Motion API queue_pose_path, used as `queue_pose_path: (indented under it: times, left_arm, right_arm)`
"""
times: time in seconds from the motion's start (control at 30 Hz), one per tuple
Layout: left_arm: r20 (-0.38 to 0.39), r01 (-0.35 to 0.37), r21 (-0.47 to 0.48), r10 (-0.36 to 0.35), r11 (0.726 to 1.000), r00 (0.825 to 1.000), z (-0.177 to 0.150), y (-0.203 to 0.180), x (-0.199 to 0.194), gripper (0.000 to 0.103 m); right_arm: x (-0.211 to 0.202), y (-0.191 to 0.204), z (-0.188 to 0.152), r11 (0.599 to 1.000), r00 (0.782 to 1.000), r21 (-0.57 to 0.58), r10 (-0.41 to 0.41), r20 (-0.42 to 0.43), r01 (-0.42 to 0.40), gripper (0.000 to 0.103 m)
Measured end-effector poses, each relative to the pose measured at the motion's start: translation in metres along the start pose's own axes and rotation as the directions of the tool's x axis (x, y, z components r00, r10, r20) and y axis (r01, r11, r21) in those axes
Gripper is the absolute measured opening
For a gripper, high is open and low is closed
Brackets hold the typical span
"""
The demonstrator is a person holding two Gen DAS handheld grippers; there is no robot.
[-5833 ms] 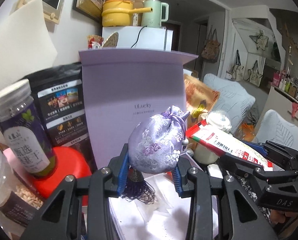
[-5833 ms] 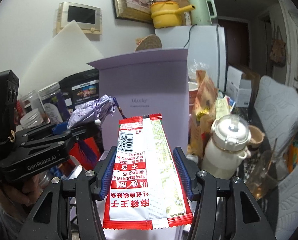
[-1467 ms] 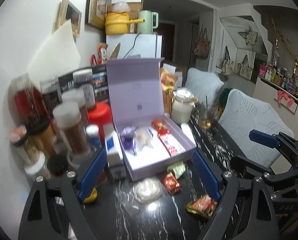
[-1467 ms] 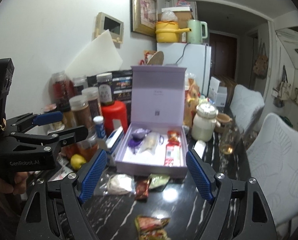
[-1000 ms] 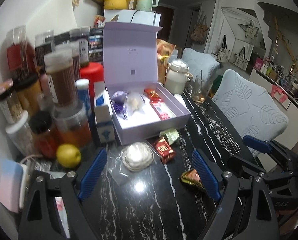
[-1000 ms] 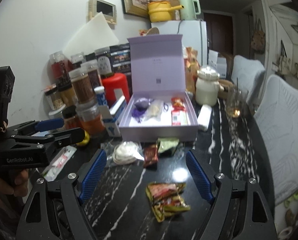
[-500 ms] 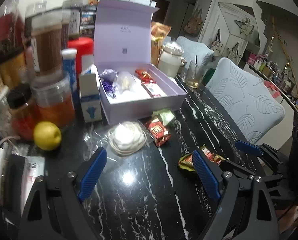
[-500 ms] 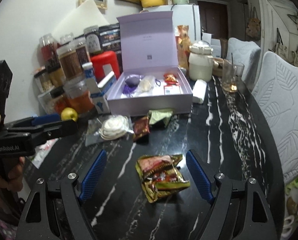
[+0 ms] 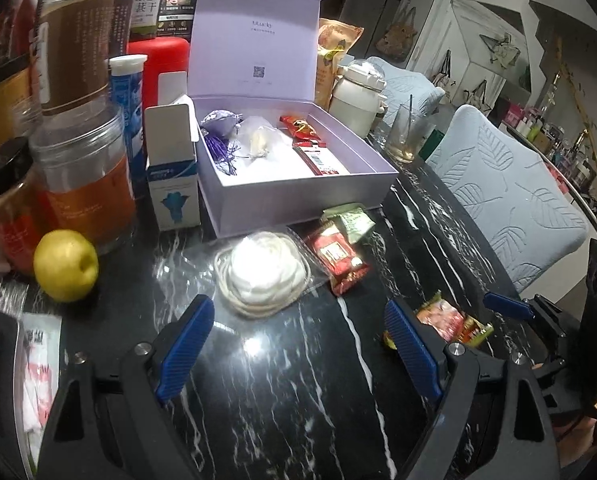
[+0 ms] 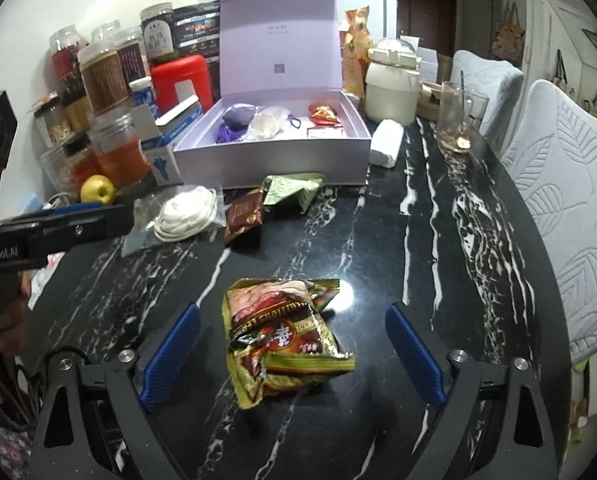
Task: Organize soft objects
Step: 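Grasp the clear bag of cotton pads with the left tool while the right tool grasps the gold chip bag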
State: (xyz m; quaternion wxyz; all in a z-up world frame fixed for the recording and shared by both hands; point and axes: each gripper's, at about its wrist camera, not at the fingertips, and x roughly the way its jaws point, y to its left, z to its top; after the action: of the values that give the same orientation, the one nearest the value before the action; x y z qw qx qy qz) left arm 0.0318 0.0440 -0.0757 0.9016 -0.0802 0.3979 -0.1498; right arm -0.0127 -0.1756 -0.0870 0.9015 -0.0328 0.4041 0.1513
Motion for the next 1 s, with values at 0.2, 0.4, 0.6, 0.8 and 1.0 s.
queue_pose_path:
  times: [0.2, 0.4, 0.6, 0.8, 1.0]
  left_arm:
    - [-0.015, -0.009, 0.036, 0.009, 0.999, 1.000, 0.020, 0.006, 0.022, 0.088]
    - [-0.020, 0.030, 0.091, -0.028, 0.995, 0.999, 0.034, 0.006, 0.042, 0.088]
    - [-0.094, 0.046, 0.126, -0.034, 0.991, 0.995, 0.040, 0.010, 0.071, 0.088]
    - [-0.103, 0.015, 0.222, 0.008, 0.975, 0.995, 0.039, 0.004, 0.084, 0.088]
    - [-0.197, 0.034, 0.276, 0.022, 0.960, 0.980, 0.033, 0.003, 0.104, 0.088]
  right_arm:
    - [0.019, -0.004, 0.004, 1.000, 0.999, -0.014, 0.005, -0.048, -0.005, 0.095]
    - [0.029, -0.013, 0.012, 1.000, 0.998, 0.001, 0.021, -0.063, -0.021, 0.095]
    - [0.036, -0.018, 0.019, 0.999, 0.996, 0.014, 0.042, -0.075, -0.041, 0.095]
    - [0.042, -0.024, 0.022, 0.998, 0.994, 0.035, 0.063, -0.088, -0.060, 0.095]
    - [0.044, -0.025, 0.023, 0.997, 0.993, 0.031, 0.076, -0.096, -0.073, 0.095]
